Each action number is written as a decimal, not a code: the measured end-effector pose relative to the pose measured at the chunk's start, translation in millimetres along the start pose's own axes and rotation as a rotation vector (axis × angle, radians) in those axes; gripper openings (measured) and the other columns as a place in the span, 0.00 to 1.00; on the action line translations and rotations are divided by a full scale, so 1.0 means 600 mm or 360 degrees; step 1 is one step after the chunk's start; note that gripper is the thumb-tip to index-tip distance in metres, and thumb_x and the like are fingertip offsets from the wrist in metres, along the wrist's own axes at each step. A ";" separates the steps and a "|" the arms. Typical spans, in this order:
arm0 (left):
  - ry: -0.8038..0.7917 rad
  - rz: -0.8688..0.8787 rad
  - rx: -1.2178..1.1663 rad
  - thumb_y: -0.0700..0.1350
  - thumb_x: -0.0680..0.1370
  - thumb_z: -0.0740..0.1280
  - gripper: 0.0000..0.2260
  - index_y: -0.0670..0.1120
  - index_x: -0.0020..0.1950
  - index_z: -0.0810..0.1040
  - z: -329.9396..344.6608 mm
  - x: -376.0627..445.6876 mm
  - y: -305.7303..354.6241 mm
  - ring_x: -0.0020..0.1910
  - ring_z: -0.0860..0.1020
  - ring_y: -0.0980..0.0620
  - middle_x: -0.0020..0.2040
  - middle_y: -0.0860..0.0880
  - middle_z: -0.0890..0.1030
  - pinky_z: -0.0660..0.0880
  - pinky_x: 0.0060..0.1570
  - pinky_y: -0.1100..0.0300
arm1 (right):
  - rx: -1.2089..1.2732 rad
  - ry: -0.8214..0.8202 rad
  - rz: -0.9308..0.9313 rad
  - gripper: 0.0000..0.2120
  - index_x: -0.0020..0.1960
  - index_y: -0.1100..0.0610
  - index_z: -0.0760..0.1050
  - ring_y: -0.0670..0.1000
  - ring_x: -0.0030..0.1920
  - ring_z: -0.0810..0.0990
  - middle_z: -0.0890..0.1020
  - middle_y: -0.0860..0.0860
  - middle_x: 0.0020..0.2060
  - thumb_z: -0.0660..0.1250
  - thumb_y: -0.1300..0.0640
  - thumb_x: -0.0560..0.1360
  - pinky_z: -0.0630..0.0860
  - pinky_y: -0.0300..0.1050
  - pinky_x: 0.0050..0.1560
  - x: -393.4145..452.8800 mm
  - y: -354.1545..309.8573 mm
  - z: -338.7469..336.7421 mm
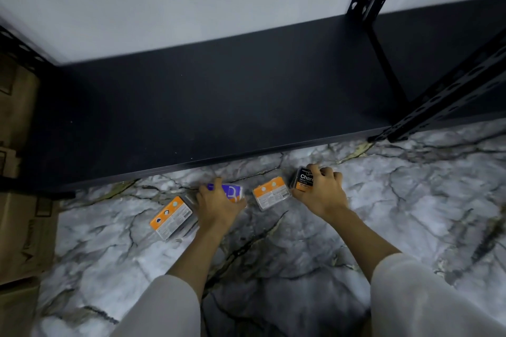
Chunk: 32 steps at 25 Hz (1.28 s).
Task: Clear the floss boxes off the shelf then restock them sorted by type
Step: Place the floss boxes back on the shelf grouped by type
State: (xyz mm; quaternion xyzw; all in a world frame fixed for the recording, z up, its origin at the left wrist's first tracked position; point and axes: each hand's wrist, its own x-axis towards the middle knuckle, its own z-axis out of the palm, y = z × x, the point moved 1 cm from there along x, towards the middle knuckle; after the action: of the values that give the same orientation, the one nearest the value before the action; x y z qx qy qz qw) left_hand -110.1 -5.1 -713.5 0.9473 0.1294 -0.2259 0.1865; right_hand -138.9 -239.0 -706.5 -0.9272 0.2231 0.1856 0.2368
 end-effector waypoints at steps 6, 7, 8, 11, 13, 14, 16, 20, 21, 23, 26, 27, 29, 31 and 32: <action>0.0157 0.0164 -0.0212 0.56 0.68 0.75 0.34 0.51 0.70 0.67 -0.100 -0.053 0.042 0.62 0.70 0.44 0.68 0.46 0.66 0.75 0.56 0.52 | 0.0024 0.0061 -0.0173 0.34 0.70 0.50 0.63 0.57 0.65 0.61 0.67 0.54 0.64 0.69 0.40 0.69 0.73 0.53 0.58 -0.056 -0.061 -0.086; 0.0196 0.0192 -0.0245 0.57 0.68 0.75 0.34 0.52 0.70 0.66 -0.127 -0.067 0.052 0.61 0.71 0.44 0.69 0.47 0.65 0.75 0.56 0.52 | 0.0045 0.0103 -0.0215 0.34 0.69 0.50 0.63 0.57 0.65 0.61 0.67 0.53 0.64 0.69 0.40 0.68 0.73 0.52 0.58 -0.071 -0.076 -0.110; 0.0246 0.0224 -0.0279 0.57 0.68 0.75 0.34 0.53 0.70 0.66 -0.161 -0.084 0.062 0.61 0.71 0.45 0.69 0.48 0.64 0.76 0.54 0.53 | 0.0061 0.0159 -0.0270 0.34 0.70 0.49 0.63 0.56 0.65 0.61 0.67 0.53 0.64 0.69 0.40 0.68 0.73 0.51 0.57 -0.090 -0.096 -0.139; 0.0414 0.0309 -0.0289 0.59 0.68 0.73 0.34 0.54 0.71 0.65 -0.262 -0.145 0.094 0.62 0.69 0.45 0.69 0.50 0.63 0.74 0.52 0.53 | 0.0083 0.0318 -0.0409 0.34 0.70 0.48 0.62 0.55 0.65 0.60 0.66 0.51 0.63 0.68 0.39 0.69 0.74 0.52 0.57 -0.150 -0.149 -0.231; 0.0549 0.0394 -0.0348 0.60 0.68 0.73 0.34 0.55 0.70 0.65 -0.331 -0.197 0.110 0.63 0.68 0.46 0.69 0.51 0.63 0.75 0.54 0.52 | 0.0085 0.0424 -0.0499 0.34 0.70 0.48 0.62 0.56 0.65 0.60 0.66 0.51 0.63 0.69 0.39 0.69 0.74 0.53 0.58 -0.200 -0.184 -0.297; 0.0614 0.0441 -0.0400 0.60 0.68 0.73 0.34 0.55 0.70 0.65 -0.364 -0.224 0.117 0.63 0.68 0.47 0.69 0.51 0.63 0.75 0.54 0.52 | 0.0088 0.0479 -0.0546 0.35 0.71 0.48 0.62 0.56 0.65 0.61 0.66 0.51 0.63 0.69 0.38 0.69 0.74 0.52 0.58 -0.226 -0.200 -0.330; 0.0739 0.0528 -0.0479 0.60 0.69 0.73 0.34 0.55 0.70 0.65 -0.430 -0.281 0.129 0.63 0.67 0.48 0.69 0.51 0.63 0.75 0.51 0.55 | 0.0103 0.0581 -0.0634 0.36 0.71 0.48 0.62 0.55 0.66 0.61 0.66 0.51 0.63 0.69 0.38 0.68 0.73 0.51 0.58 -0.282 -0.232 -0.394; 0.1042 0.0718 -0.0574 0.62 0.69 0.72 0.32 0.55 0.68 0.66 -0.547 -0.390 0.143 0.61 0.67 0.48 0.67 0.51 0.63 0.72 0.45 0.58 | 0.0118 0.0813 -0.0813 0.36 0.72 0.47 0.61 0.55 0.66 0.61 0.67 0.51 0.64 0.69 0.39 0.69 0.71 0.49 0.59 -0.396 -0.283 -0.506; 0.1104 0.0766 -0.0608 0.62 0.69 0.72 0.31 0.56 0.68 0.66 -0.572 -0.413 0.146 0.60 0.66 0.49 0.67 0.51 0.63 0.72 0.44 0.58 | 0.0125 0.0866 -0.0852 0.36 0.72 0.47 0.61 0.55 0.66 0.61 0.67 0.51 0.64 0.69 0.40 0.69 0.71 0.49 0.58 -0.422 -0.294 -0.529; 0.1202 0.0849 -0.0696 0.61 0.69 0.72 0.31 0.56 0.68 0.66 -0.618 -0.453 0.153 0.60 0.66 0.49 0.67 0.52 0.63 0.74 0.46 0.58 | 0.0146 0.0962 -0.0918 0.36 0.73 0.48 0.61 0.53 0.66 0.61 0.67 0.50 0.64 0.69 0.40 0.69 0.71 0.48 0.56 -0.467 -0.314 -0.571; 0.1313 0.0920 -0.0785 0.61 0.68 0.74 0.32 0.55 0.68 0.66 -0.682 -0.497 0.171 0.61 0.66 0.51 0.67 0.51 0.64 0.75 0.48 0.59 | 0.0194 0.1090 -0.1012 0.36 0.73 0.48 0.61 0.52 0.66 0.60 0.67 0.49 0.64 0.70 0.40 0.69 0.71 0.47 0.56 -0.510 -0.341 -0.630; 0.1344 0.0947 -0.0812 0.61 0.68 0.74 0.32 0.55 0.68 0.66 -0.700 -0.507 0.177 0.62 0.66 0.51 0.67 0.52 0.64 0.76 0.49 0.58 | 0.0201 0.1138 -0.1047 0.37 0.73 0.48 0.61 0.52 0.66 0.60 0.67 0.49 0.64 0.70 0.40 0.69 0.71 0.48 0.56 -0.518 -0.348 -0.648; 0.1430 0.1004 -0.0873 0.61 0.67 0.74 0.32 0.56 0.67 0.67 -0.734 -0.521 0.190 0.61 0.66 0.52 0.66 0.53 0.63 0.78 0.51 0.55 | 0.0205 0.1240 -0.1104 0.37 0.73 0.48 0.61 0.52 0.66 0.60 0.68 0.49 0.64 0.71 0.40 0.68 0.72 0.48 0.55 -0.529 -0.363 -0.687; 0.1501 0.1028 -0.0900 0.61 0.67 0.74 0.32 0.56 0.67 0.67 -0.764 -0.525 0.206 0.60 0.66 0.51 0.66 0.53 0.64 0.77 0.50 0.55 | 0.0210 0.1322 -0.1134 0.38 0.73 0.48 0.61 0.52 0.66 0.60 0.68 0.49 0.64 0.71 0.39 0.68 0.72 0.48 0.56 -0.526 -0.378 -0.724; 0.1525 0.1023 -0.0896 0.62 0.67 0.74 0.32 0.56 0.67 0.67 -0.778 -0.524 0.216 0.60 0.66 0.51 0.66 0.53 0.64 0.76 0.49 0.55 | 0.0207 0.1361 -0.1145 0.38 0.72 0.47 0.62 0.52 0.67 0.60 0.68 0.48 0.64 0.71 0.39 0.68 0.72 0.49 0.56 -0.522 -0.384 -0.740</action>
State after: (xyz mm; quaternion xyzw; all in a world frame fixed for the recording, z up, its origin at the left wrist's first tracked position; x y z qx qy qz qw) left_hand -162.1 20.3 -138.6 0.8496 -0.0376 0.3324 0.4078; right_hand -177.8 -187.2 -120.0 -0.9211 -0.0200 -0.3133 0.2302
